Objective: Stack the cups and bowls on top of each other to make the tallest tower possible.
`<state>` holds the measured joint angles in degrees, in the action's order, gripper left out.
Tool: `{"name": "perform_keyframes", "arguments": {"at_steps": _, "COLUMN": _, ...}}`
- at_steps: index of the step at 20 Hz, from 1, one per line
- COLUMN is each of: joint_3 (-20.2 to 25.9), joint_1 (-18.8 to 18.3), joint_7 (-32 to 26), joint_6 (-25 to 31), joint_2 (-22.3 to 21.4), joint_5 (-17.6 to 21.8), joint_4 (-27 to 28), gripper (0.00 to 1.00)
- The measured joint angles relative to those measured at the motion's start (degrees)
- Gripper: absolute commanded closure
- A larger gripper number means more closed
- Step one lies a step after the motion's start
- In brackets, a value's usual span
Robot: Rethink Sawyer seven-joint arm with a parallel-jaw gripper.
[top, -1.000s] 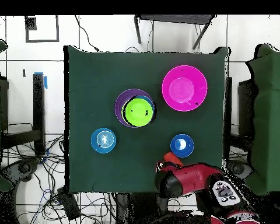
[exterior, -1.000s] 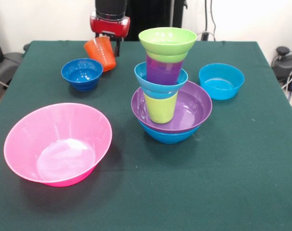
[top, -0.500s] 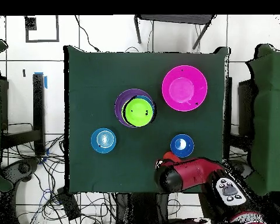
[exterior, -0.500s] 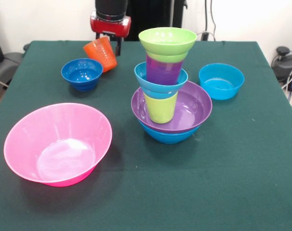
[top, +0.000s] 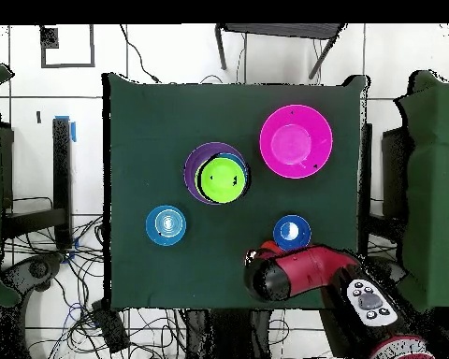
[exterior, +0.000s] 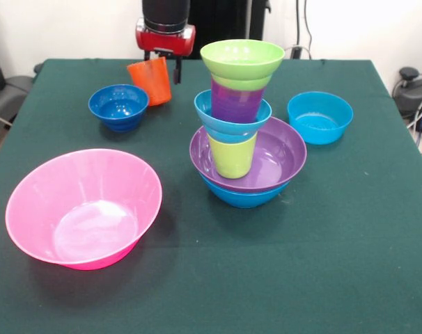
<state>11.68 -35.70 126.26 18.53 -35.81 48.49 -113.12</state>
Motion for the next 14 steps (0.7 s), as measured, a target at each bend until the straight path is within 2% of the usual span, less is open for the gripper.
{"name": "perform_keyframes", "arguments": {"at_steps": 14, "joint_3": 4.1, "joint_1": -0.5, "joint_7": 0.0, "joint_6": 5.1, "joint_2": -0.8, "joint_5": -0.7, "joint_4": 0.0, "gripper": 0.0}}
